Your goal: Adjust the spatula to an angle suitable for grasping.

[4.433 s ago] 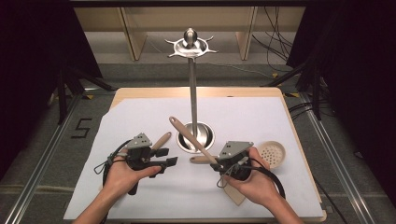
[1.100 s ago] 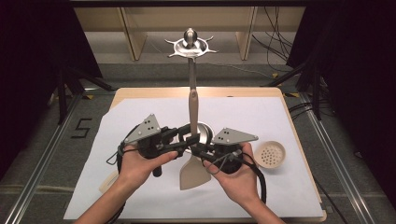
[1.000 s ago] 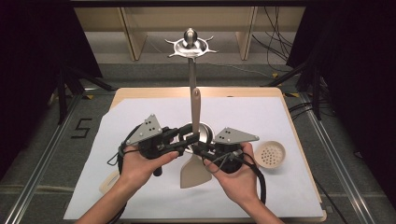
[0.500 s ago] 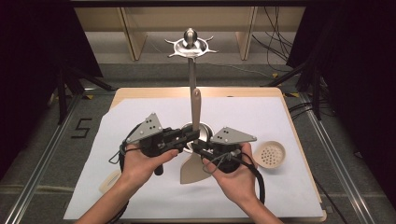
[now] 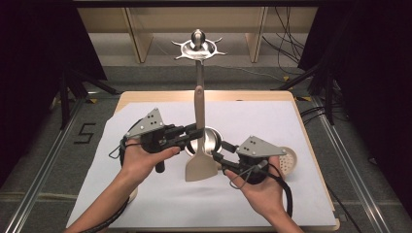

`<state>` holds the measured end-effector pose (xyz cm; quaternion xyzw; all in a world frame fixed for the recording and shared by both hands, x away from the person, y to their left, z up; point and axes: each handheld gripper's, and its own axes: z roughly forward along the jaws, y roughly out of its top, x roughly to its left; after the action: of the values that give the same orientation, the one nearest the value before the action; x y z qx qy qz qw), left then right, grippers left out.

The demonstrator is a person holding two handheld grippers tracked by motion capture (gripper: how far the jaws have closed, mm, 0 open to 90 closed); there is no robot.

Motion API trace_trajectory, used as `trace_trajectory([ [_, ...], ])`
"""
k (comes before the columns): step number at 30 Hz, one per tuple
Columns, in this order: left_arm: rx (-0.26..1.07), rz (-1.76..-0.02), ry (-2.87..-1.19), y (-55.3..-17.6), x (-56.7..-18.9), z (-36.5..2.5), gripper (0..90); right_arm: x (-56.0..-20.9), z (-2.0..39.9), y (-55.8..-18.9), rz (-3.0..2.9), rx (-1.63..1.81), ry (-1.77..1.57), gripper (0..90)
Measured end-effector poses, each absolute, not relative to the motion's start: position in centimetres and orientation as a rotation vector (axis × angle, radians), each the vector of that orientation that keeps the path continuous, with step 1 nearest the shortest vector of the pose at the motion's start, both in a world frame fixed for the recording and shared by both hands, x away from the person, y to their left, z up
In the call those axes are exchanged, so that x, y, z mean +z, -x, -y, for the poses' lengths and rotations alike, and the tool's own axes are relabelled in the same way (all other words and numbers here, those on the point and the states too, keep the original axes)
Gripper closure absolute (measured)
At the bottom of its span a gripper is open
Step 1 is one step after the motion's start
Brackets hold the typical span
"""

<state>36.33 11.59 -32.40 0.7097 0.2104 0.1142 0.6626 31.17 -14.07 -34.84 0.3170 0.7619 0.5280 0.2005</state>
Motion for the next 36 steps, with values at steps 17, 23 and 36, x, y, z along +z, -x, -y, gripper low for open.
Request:
trace_trajectory([
  [17,0.266,-0.442,-1.612,-38.2,-30.6,-11.4,76.9,-38.9,18.9,-32.5,-2.096,1.335,-1.019,56.9],
  [23,0.270,-0.440,-1.617,-38.6,-30.2,-11.2,76.9,-39.3,18.8,-32.3,-2.109,1.336,-1.070,56.8],
  [36,0.268,-0.455,-1.628,-39.9,-29.7,-11.0,76.9,-39.0,19.1,-32.2,-2.111,1.340,-1.109,56.7],
])
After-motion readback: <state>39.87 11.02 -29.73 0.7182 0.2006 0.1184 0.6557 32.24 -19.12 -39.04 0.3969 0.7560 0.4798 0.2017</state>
